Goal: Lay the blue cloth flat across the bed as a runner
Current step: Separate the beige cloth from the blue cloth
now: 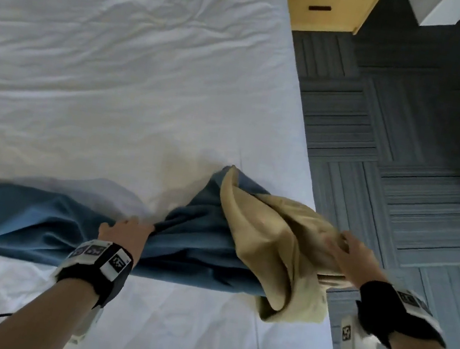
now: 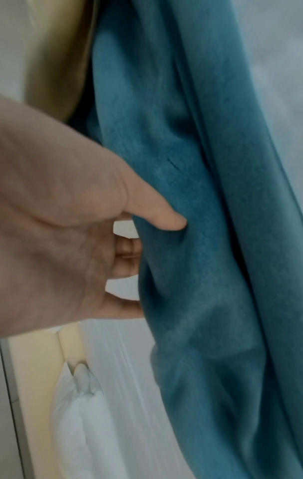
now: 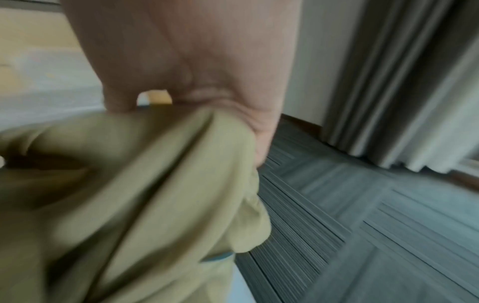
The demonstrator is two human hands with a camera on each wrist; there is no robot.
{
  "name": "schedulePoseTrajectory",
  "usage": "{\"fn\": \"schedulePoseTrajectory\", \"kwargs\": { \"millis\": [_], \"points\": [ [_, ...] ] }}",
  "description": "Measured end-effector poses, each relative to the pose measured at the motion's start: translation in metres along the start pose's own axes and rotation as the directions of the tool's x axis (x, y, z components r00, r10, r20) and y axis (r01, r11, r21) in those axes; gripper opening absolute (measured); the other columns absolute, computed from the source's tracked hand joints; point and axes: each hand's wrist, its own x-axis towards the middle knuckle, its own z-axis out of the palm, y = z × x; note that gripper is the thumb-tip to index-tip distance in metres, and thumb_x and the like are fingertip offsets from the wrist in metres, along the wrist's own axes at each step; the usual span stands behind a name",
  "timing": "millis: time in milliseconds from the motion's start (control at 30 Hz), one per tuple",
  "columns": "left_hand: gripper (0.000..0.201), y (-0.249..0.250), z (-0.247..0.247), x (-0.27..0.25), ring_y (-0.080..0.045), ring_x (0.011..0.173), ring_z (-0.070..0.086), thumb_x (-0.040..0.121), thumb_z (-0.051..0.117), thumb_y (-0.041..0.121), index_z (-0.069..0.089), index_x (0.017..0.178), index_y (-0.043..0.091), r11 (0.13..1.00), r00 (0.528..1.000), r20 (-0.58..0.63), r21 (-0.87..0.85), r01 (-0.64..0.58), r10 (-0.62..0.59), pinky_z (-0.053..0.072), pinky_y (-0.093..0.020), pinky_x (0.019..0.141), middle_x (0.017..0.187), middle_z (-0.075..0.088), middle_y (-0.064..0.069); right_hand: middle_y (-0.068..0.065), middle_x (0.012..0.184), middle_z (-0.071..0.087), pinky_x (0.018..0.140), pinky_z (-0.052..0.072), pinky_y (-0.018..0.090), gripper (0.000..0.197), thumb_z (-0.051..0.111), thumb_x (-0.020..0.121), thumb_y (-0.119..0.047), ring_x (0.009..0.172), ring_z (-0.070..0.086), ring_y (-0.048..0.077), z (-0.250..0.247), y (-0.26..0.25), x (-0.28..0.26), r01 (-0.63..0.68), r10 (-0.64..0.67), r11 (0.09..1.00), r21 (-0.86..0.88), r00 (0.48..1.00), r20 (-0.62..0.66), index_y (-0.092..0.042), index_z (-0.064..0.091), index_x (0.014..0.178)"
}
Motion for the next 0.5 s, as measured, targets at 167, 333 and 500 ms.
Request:
{"fn": "schedulePoseTrajectory", "kwargs": {
  "millis": [167,333,500],
  "points": [
    [0.071,0.035,-0.003,-0.006,-0.026,0.132,0.035,0.081,0.059,0.034,0.023,0.142,0.025,0.996,0.991,-0.096,0.019,-0.089,0.09,0.038,-0.049,0.102,0.146,0.025,-0.003,0.019,0.132,0.051,0.097,0.039,0.04,0.068,0.055,0.084,-0.055,0.119,0.048,0.034,0.001,0.026,-0.004,-0.053,0.073,0.979,-0.198,0.993,0.096,-0.009,0.044,0.132],
    [0.093,0.082,-0.003,-0.008,-0.025,0.144,0.016,0.079,0.06,0.05,0.0,0.148,0.03,0.95,0.936,-0.212,-0.08,-0.303,0.281,0.027,-0.052,0.112,0.158,0.005,0.0,0.016,0.145,0.036,0.107,0.037,0.052,0.112,0.077,0.068,-0.038,0.13,0.041,0.037,0.029,-0.008,-0.002,-0.027,0.027,1.0,0.003,0.99,0.136,-0.024,-0.001,0.148],
    [0.097,0.097,0.004,-0.002,-0.026,0.146,0.011,0.077,0.062,0.053,-0.002,0.147,0.032,0.95,0.947,-0.113,-0.054,-0.309,0.301,0.024,-0.056,0.113,0.159,-0.003,0.0,0.02,0.111,0.063,0.082,0.049,0.043,0.044,0.056,0.086,-0.025,0.104,0.059,0.038,0.054,-0.004,-0.01,0.045,-0.038,0.975,-0.216,0.999,0.037,-0.015,0.04,0.126]
  ]
}}
